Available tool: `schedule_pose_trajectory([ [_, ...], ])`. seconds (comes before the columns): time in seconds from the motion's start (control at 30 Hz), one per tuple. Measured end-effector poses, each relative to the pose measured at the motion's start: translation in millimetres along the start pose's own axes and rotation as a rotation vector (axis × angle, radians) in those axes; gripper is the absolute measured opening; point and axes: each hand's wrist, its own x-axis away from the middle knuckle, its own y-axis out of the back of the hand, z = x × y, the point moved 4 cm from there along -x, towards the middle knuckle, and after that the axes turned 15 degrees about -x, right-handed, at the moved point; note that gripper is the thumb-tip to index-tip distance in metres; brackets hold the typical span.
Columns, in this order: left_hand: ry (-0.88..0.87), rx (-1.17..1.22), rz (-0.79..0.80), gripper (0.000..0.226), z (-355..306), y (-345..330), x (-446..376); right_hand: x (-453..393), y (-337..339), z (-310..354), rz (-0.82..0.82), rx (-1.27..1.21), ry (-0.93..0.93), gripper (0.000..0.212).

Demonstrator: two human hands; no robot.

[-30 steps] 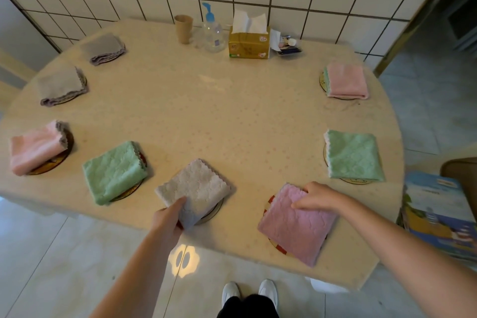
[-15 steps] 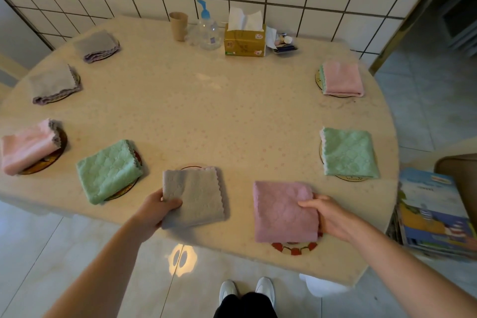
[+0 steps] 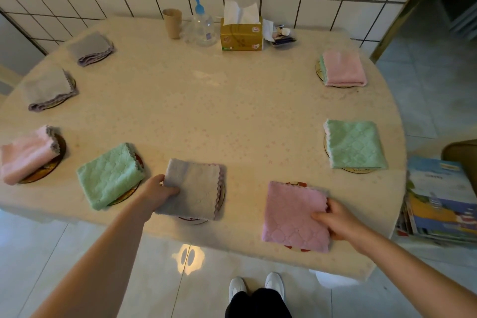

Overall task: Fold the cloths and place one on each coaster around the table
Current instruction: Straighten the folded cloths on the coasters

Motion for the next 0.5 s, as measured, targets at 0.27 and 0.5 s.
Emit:
schedule_pose_trajectory([
  [0.27, 0.179, 0.237, -0.115, 0.023, 18.2, 1.3, 3.1, 4.4, 2.8, -4.3, 0.015, -0.067, 0.021, 0.030],
  [0.5, 0.135, -0.001, -0.249, 0.019, 15.7, -1.5, 15.0, -3.0, 9.3, 3.7, -0.108, 0.436, 0.112, 0.019],
])
